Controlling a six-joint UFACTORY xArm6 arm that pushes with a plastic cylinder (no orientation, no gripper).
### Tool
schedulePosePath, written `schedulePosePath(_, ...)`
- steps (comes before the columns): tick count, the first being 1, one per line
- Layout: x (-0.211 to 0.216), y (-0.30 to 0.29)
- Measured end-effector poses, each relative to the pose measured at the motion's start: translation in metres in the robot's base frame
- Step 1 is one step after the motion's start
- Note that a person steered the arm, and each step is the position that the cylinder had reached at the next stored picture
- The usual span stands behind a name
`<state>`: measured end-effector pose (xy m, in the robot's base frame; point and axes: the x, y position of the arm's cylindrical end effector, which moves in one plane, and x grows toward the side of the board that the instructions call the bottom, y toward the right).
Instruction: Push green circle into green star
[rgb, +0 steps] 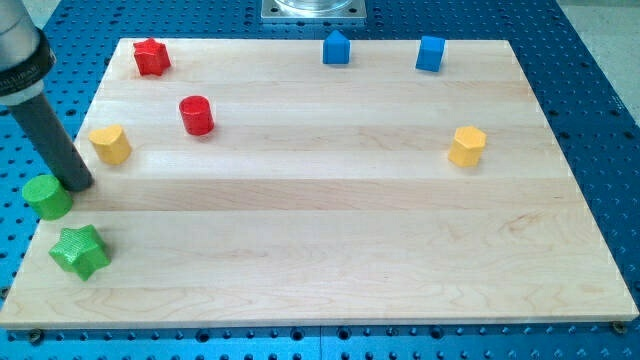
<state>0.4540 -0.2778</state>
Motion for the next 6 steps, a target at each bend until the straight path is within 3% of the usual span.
schedulePosePath(1,-0.024,-0.015)
schedulePosePath(3,-0.007,-0.027)
schedulePosePath(4,0.060,-0.027)
schedulePosePath(5,0.062,-0.027)
schedulePosePath(6,0.104,-0.027)
